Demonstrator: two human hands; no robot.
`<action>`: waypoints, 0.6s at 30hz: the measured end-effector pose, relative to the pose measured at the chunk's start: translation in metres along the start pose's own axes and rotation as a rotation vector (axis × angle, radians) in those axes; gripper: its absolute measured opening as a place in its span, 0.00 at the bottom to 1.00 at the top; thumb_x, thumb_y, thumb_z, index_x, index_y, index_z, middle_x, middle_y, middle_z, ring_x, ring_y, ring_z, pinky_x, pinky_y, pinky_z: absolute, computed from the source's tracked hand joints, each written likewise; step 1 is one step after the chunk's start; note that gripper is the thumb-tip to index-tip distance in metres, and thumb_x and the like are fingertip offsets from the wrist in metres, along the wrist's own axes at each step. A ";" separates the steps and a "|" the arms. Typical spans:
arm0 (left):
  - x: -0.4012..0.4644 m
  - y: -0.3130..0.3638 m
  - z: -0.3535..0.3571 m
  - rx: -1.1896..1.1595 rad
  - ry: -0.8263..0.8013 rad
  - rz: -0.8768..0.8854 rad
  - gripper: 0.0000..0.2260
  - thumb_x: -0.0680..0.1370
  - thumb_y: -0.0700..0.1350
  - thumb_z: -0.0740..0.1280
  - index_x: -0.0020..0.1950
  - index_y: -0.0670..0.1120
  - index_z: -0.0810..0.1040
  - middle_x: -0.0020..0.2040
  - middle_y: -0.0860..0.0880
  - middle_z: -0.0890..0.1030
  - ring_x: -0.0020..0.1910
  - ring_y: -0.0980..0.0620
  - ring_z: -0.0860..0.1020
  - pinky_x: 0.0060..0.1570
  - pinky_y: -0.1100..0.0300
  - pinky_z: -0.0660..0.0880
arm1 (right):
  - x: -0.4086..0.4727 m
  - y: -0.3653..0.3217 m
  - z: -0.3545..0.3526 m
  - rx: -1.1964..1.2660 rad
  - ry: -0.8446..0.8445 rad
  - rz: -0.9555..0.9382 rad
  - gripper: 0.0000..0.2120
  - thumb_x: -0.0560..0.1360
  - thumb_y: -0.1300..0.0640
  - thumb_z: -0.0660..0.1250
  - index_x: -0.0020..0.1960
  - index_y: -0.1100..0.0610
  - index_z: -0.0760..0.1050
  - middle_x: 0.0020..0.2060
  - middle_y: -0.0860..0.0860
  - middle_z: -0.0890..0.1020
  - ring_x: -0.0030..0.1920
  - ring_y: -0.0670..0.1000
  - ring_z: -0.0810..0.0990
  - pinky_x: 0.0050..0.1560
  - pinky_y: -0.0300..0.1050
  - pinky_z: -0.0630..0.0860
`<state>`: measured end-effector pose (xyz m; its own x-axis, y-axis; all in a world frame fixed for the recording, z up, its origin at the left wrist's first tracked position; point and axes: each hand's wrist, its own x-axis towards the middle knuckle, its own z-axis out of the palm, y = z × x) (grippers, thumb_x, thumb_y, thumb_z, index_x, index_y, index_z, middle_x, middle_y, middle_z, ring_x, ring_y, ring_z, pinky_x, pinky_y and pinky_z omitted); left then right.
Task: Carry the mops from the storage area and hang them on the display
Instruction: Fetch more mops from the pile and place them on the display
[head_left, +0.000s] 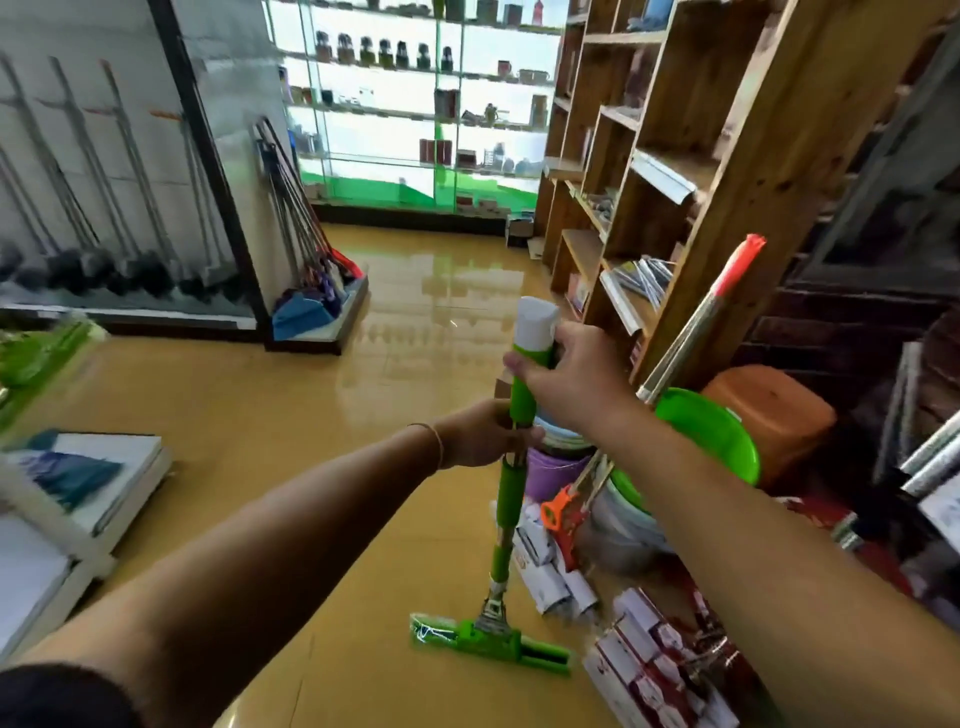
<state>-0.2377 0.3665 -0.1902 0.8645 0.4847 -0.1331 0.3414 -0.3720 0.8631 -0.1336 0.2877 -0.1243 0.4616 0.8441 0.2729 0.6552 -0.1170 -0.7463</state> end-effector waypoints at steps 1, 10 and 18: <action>-0.005 -0.003 -0.014 0.002 0.021 -0.001 0.04 0.81 0.45 0.63 0.48 0.47 0.73 0.36 0.56 0.73 0.31 0.63 0.69 0.28 0.75 0.66 | 0.007 -0.010 0.009 0.011 -0.023 -0.014 0.11 0.73 0.50 0.75 0.50 0.53 0.77 0.45 0.51 0.83 0.49 0.53 0.82 0.49 0.48 0.79; -0.032 -0.042 -0.127 0.021 0.232 -0.153 0.17 0.80 0.52 0.63 0.63 0.42 0.75 0.53 0.45 0.80 0.53 0.49 0.78 0.54 0.55 0.75 | 0.078 -0.086 0.084 0.070 -0.146 -0.217 0.13 0.75 0.52 0.74 0.55 0.58 0.79 0.46 0.54 0.83 0.49 0.55 0.82 0.52 0.57 0.80; -0.035 -0.106 -0.226 -0.008 0.421 -0.331 0.13 0.77 0.56 0.67 0.53 0.47 0.78 0.49 0.47 0.82 0.51 0.49 0.80 0.56 0.50 0.76 | 0.161 -0.125 0.182 0.137 -0.251 -0.390 0.13 0.74 0.49 0.75 0.49 0.58 0.81 0.39 0.51 0.81 0.42 0.53 0.80 0.37 0.43 0.74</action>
<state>-0.3876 0.5674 -0.1671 0.4875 0.8514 -0.1938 0.5667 -0.1397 0.8120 -0.2500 0.5335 -0.0972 0.0270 0.9134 0.4061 0.6579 0.2897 -0.6952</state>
